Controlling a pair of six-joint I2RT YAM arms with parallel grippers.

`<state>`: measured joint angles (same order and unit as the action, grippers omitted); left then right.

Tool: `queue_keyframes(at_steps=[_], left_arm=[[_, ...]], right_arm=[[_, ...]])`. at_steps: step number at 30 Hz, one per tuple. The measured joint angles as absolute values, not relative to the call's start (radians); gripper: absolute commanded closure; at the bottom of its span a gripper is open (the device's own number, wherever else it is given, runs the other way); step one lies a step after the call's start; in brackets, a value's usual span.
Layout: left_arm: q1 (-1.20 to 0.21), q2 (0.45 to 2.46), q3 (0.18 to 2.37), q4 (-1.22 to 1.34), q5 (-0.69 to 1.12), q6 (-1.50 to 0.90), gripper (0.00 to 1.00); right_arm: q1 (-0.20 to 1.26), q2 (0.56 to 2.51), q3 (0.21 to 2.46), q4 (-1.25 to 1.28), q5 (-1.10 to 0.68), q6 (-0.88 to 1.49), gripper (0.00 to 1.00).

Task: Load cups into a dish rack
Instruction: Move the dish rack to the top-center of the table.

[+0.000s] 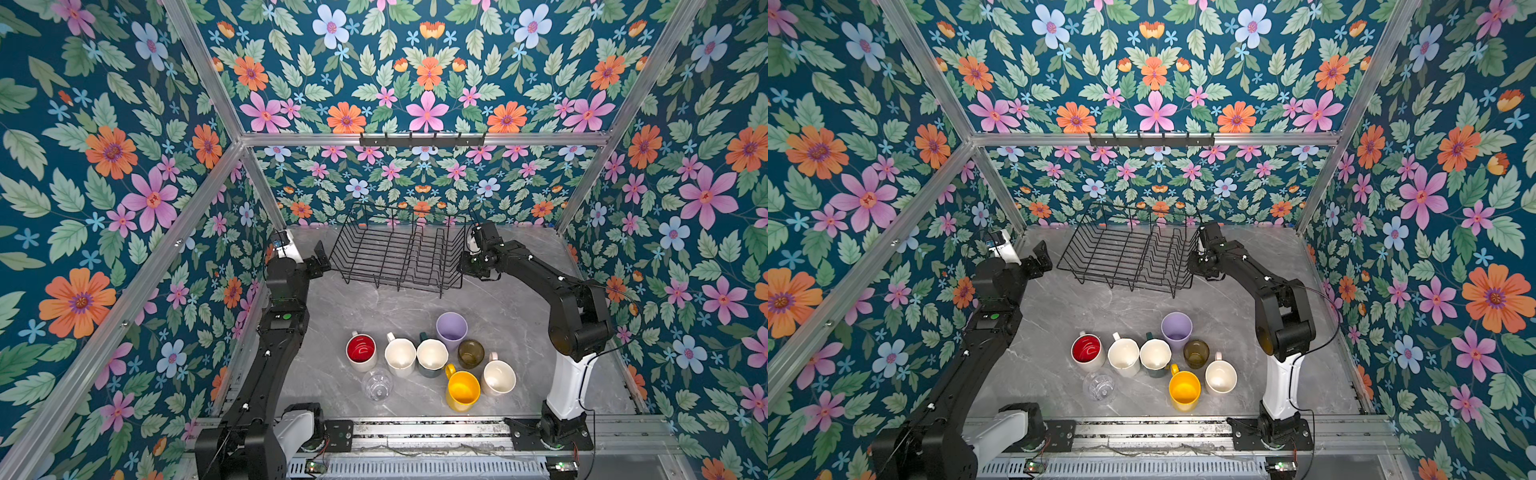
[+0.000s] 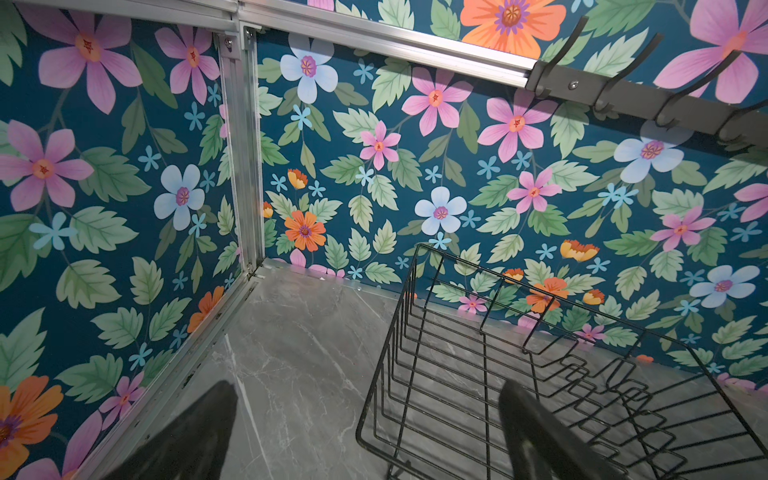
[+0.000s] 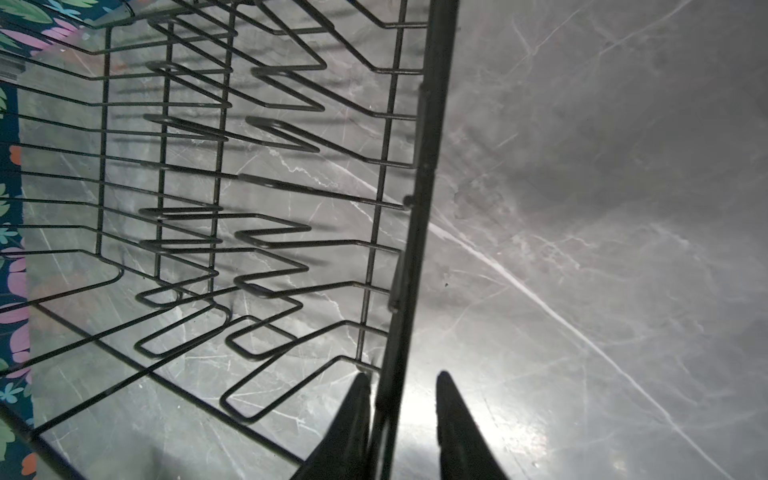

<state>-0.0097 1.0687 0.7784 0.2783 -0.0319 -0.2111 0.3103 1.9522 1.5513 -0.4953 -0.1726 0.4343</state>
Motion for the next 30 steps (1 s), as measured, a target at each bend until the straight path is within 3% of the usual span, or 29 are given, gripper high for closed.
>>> queue_keyframes(at_steps=[2, 9, 30], left_arm=[[-0.006, 1.069, 0.778, 0.278, -0.028, -0.213, 0.01], [-0.001, 1.069, 0.776, 0.281, -0.021, -0.229, 0.01], [0.012, 1.057, 0.774, 0.284, -0.001, -0.237, 0.01]], right_arm=[[0.310, 1.952, 1.552, -0.495, -0.172, 0.434, 0.81], [0.307, 1.936, 1.551, -0.514, -0.134, 0.463, 0.99], [0.250, 1.769, 1.365, -0.530, -0.086, 0.422, 1.00]])
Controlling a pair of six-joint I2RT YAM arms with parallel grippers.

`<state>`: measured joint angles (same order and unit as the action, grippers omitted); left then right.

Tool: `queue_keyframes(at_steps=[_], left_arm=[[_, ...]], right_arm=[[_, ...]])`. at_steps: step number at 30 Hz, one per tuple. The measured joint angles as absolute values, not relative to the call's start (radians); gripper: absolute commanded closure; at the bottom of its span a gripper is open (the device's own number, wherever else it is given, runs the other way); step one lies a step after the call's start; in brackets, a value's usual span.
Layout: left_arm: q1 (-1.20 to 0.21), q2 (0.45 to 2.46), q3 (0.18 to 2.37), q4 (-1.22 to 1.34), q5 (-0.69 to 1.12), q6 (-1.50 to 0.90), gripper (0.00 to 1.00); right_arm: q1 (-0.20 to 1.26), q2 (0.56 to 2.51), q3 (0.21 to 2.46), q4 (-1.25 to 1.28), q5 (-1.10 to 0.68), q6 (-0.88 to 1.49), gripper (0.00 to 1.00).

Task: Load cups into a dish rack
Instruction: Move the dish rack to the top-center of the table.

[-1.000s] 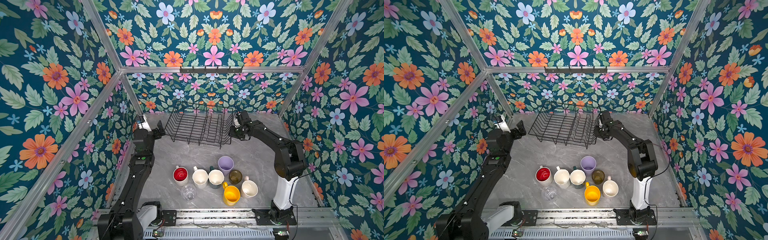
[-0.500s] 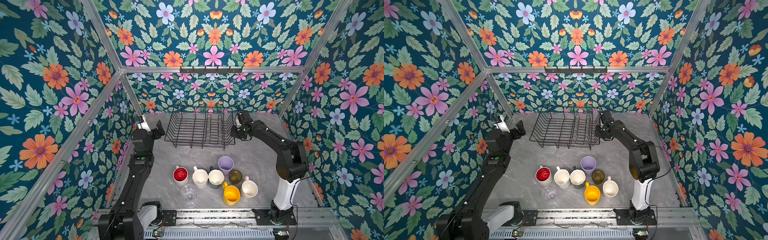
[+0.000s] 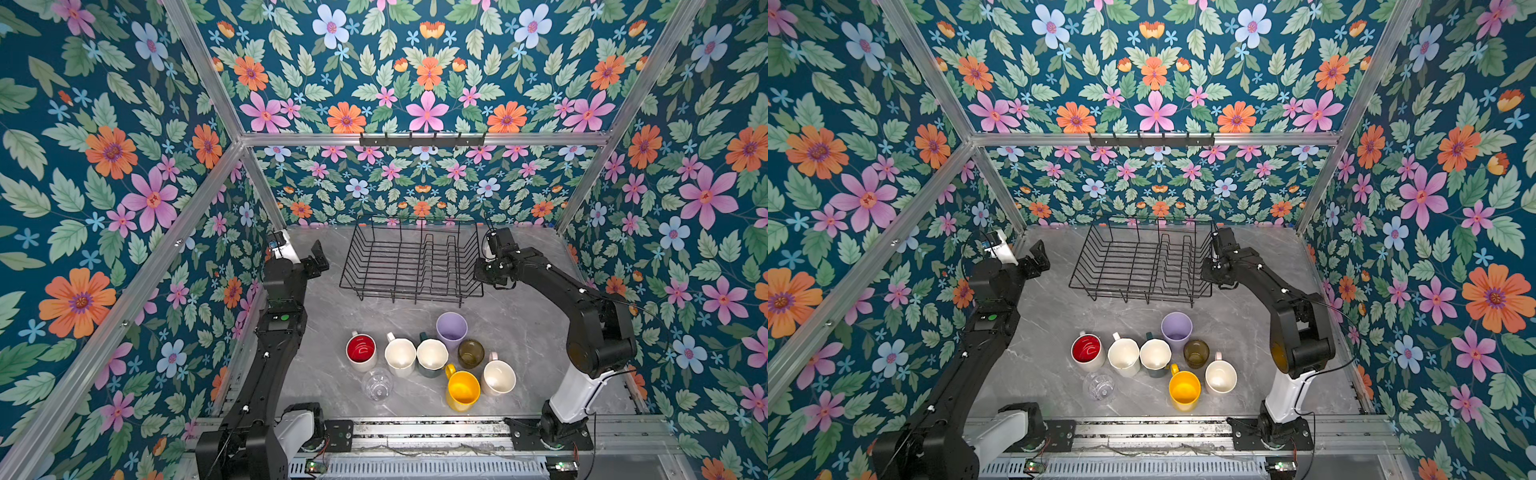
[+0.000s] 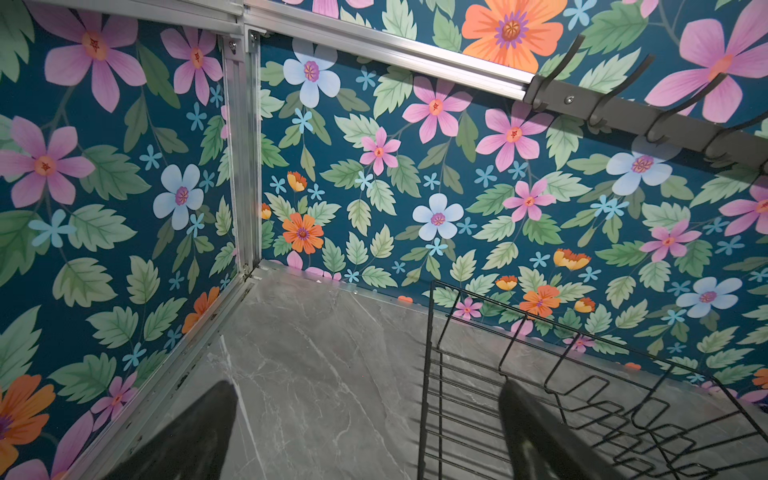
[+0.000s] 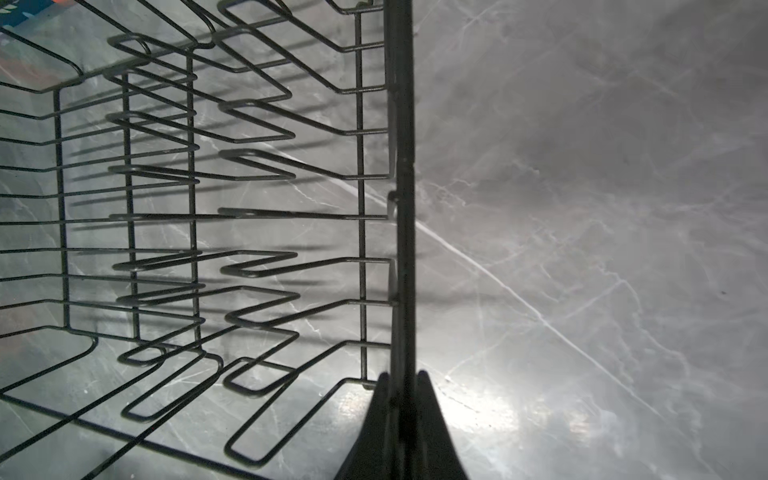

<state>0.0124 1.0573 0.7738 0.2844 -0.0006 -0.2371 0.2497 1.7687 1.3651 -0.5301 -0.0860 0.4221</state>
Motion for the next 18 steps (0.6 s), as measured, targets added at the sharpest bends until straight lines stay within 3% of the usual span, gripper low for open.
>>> queue_keyframes(at_steps=[18], left_arm=[[0.013, 1.050, 0.769, 0.284, 0.008, -0.255, 0.01]], right_arm=[[0.191, 1.754, 1.320, -0.512, -0.168, 0.258, 1.00]])
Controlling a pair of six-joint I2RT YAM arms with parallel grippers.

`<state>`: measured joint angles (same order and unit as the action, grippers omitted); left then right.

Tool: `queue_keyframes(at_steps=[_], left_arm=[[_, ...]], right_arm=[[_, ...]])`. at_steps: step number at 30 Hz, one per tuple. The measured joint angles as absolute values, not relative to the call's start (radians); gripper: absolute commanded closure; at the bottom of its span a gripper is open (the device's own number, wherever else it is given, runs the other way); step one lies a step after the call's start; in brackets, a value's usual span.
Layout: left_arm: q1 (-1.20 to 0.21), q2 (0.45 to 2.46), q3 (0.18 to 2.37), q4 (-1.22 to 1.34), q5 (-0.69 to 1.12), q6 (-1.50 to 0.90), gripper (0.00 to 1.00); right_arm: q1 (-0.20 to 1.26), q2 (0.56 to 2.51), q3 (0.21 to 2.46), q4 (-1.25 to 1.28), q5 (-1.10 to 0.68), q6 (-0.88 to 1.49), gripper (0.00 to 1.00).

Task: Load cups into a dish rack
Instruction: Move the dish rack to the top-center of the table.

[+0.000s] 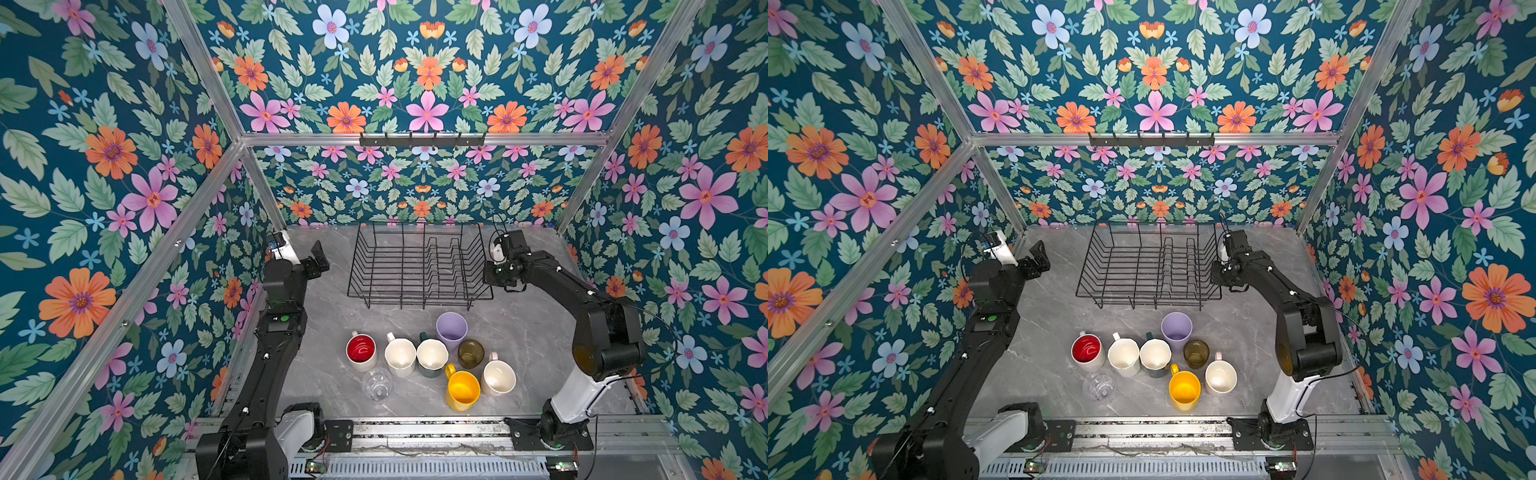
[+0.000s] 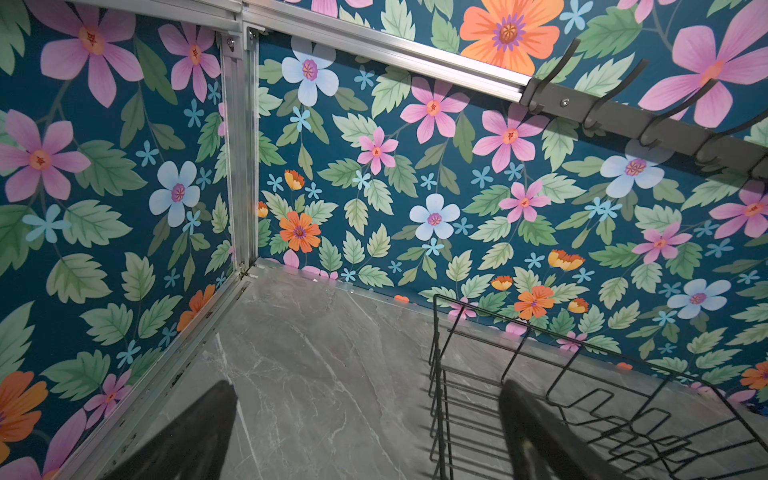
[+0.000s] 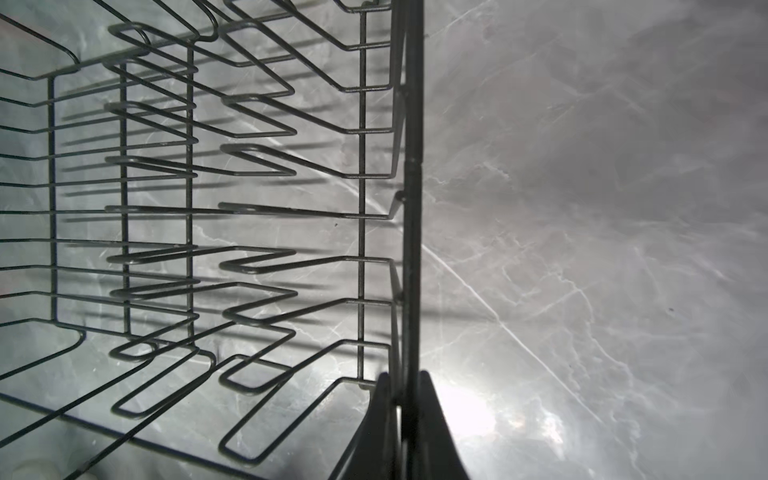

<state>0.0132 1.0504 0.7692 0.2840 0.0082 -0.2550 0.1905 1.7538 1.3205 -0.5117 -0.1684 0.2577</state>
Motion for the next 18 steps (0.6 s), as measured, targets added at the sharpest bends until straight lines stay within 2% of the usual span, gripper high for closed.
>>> queue_keyframes(at_steps=[18], left_arm=[[0.014, 1.050, 0.769, 0.284, 0.014, -0.256, 0.01]], right_arm=[[0.188, 1.747, 1.305, -0.498, -0.197, 0.227, 1.00]])
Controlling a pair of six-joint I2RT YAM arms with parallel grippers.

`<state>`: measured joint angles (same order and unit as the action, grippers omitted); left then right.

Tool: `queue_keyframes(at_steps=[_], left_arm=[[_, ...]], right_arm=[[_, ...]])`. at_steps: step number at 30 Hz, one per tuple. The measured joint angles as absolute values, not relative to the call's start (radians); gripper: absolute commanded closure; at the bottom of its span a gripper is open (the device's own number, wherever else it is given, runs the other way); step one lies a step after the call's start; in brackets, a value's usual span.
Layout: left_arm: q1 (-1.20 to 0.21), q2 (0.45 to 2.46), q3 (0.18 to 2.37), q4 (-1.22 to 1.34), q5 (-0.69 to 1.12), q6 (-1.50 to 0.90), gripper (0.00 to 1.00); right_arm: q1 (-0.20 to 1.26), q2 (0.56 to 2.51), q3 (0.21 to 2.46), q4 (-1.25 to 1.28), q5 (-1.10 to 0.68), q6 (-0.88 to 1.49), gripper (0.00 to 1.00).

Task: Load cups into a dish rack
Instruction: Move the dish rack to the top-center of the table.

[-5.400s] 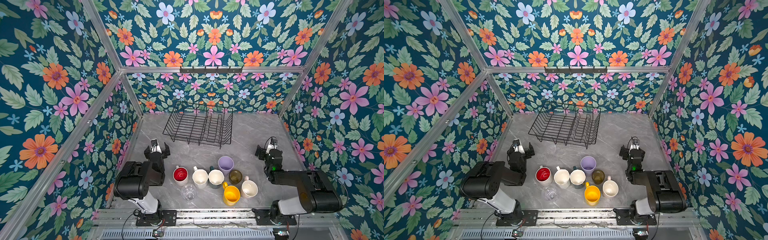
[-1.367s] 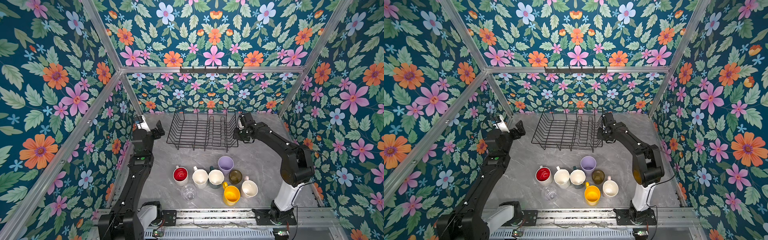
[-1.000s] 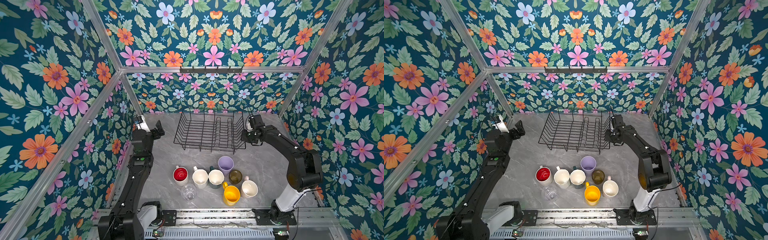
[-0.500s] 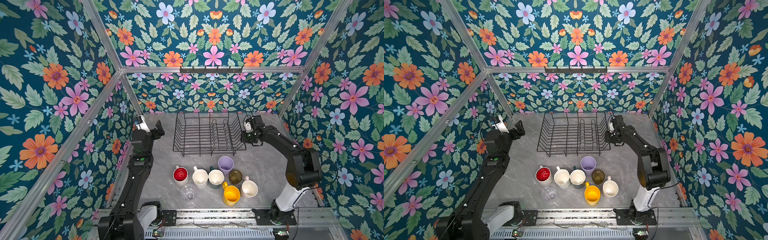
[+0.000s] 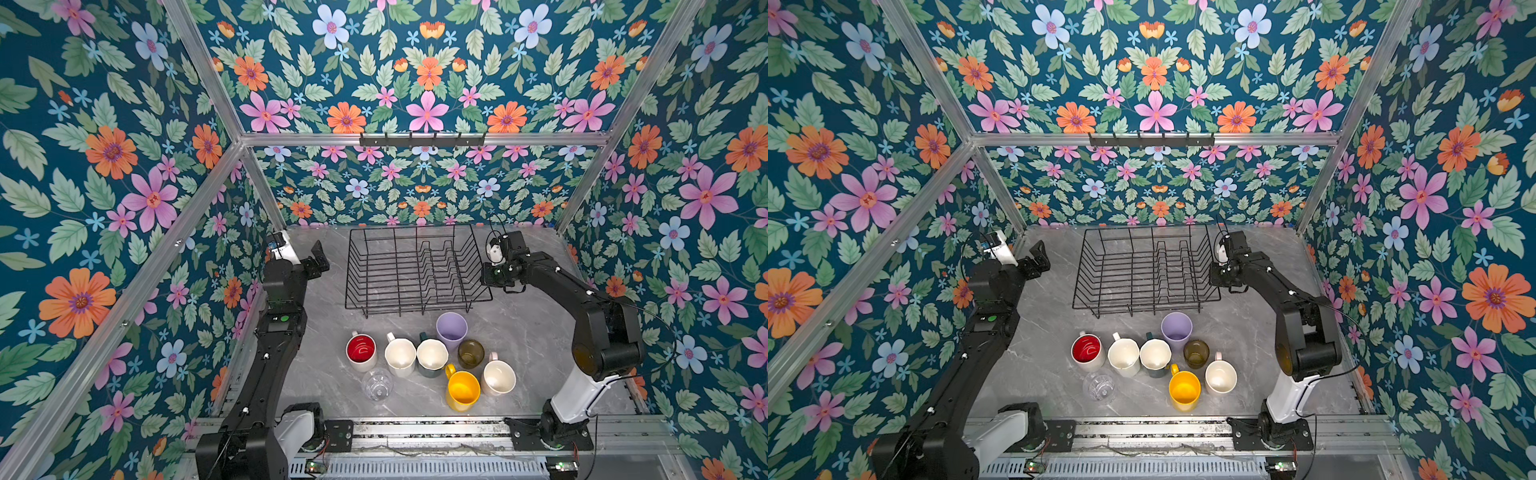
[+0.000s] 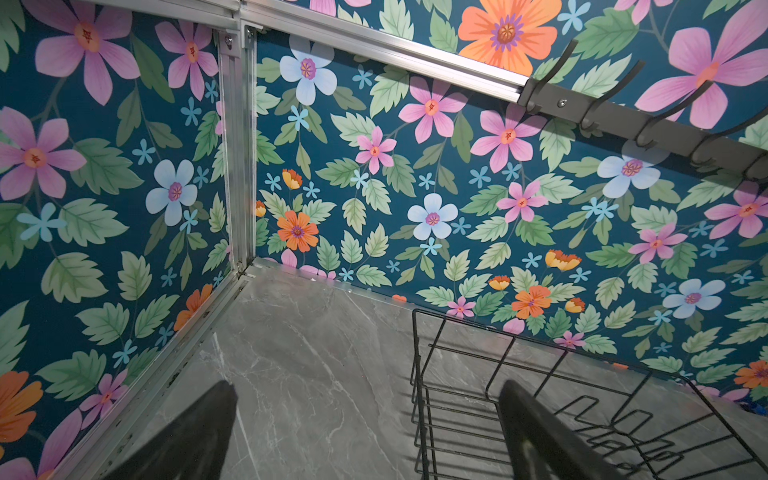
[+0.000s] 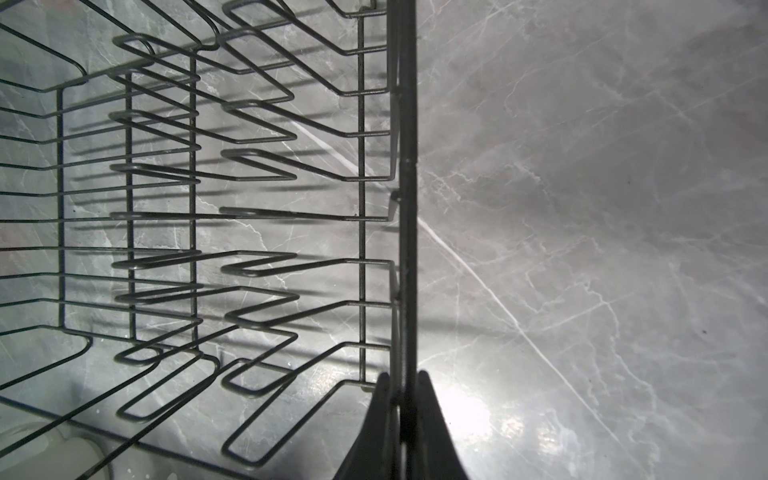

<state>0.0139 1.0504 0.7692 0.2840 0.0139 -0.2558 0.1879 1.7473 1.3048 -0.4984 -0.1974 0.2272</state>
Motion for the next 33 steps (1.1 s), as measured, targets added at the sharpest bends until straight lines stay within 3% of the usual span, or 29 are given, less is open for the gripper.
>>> queue_keyframes(at_steps=[21, 26, 33], left_arm=[[0.017, 1.057, 0.770, 0.282, 0.017, -0.262, 0.01], [0.017, 1.060, 0.771, 0.282, 0.017, -0.263, 0.01], [0.017, 1.063, 0.778, 0.272, 0.009, -0.263, 0.02]], right_arm=[[0.149, 1.702, 1.239, -0.467, -0.182, 0.266, 1.00], [0.149, 1.696, 1.236, -0.466, -0.177, 0.283, 0.81], [0.144, 1.671, 1.230, -0.468, -0.123, 0.285, 0.42]])
